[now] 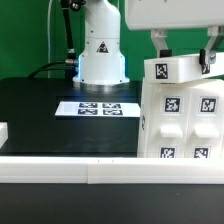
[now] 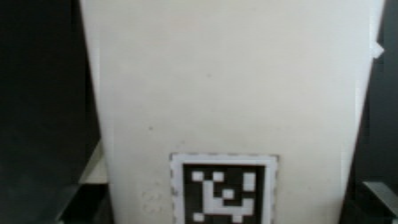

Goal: Assemble cabinet

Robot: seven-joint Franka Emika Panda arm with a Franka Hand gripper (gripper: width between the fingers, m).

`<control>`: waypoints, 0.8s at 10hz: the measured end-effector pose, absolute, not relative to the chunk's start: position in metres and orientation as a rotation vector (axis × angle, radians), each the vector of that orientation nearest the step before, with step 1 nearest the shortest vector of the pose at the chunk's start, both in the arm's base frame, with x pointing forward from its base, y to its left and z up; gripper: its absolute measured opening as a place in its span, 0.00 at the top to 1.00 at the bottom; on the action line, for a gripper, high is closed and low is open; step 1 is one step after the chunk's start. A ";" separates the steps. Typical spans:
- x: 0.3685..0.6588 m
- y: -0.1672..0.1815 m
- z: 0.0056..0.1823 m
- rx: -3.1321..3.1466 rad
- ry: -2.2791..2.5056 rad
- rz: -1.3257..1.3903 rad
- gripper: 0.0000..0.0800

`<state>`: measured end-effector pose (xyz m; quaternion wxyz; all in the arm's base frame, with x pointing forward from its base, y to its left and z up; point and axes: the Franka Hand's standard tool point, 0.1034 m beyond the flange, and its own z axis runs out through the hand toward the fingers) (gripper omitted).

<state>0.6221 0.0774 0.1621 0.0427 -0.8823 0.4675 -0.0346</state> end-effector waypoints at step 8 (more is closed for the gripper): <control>0.617 0.082 0.161 -2.025 2.237 -0.058 0.30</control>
Offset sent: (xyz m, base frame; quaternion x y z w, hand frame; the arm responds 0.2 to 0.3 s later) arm -0.0161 -0.0015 -0.0029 0.0065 0.0244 0.2323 0.9723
